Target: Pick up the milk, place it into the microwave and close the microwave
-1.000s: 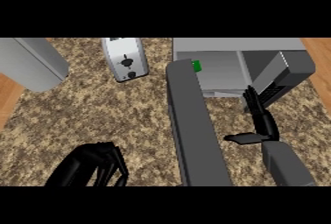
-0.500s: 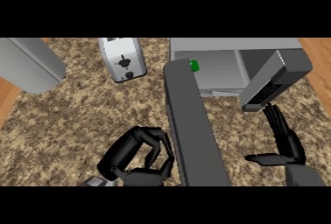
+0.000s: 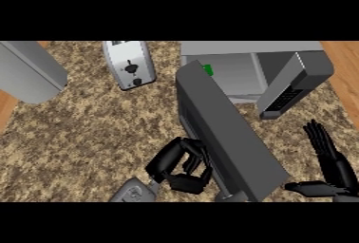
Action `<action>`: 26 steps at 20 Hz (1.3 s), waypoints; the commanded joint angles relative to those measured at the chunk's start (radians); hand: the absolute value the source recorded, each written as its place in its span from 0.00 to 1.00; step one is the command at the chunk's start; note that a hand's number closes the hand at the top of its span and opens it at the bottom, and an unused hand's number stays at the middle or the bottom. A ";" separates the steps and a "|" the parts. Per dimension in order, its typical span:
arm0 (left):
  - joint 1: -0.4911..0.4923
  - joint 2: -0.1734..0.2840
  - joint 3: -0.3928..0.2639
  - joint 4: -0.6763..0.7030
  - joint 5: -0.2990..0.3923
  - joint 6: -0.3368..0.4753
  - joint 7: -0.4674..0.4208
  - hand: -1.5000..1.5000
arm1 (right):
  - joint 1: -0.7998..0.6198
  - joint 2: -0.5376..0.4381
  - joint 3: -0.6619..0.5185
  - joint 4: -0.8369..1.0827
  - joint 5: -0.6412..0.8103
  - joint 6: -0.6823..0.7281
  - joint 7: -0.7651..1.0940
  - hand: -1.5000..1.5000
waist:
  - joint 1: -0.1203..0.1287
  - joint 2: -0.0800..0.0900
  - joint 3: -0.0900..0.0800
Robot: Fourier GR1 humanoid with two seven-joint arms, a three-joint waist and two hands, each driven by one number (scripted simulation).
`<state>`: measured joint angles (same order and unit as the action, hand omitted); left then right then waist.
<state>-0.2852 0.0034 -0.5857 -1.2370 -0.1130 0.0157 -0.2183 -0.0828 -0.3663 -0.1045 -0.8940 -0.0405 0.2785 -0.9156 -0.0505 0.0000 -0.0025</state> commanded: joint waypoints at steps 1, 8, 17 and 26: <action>-0.070 -0.003 -0.042 0.198 0.005 0.106 -0.138 1.00 | 0.029 -0.016 0.016 -0.138 -0.063 0.138 0.002 0.00 | -0.010 0.004 -0.001; -0.186 -0.003 -0.194 0.292 0.246 0.309 -0.215 1.00 | 0.082 -0.053 0.043 -0.327 -0.170 0.203 0.095 0.00 | -0.057 0.010 -0.003; -0.294 -0.003 -0.302 0.339 0.452 0.399 -0.233 1.00 | 0.080 -0.086 0.079 -0.496 -0.263 0.221 0.216 0.00 | -0.117 0.023 -0.005; -0.380 -0.003 -0.285 0.327 0.619 0.560 -0.277 1.00 | 0.063 -0.151 0.103 -0.607 -0.302 0.243 0.303 0.00 | -0.169 0.033 -0.006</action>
<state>-0.6189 0.0062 -0.8810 -0.9147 0.4520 0.5011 -0.4720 -0.0075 -0.4968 -0.0118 -1.4630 -0.3300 0.4812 -0.6229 -0.2020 0.0296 -0.0078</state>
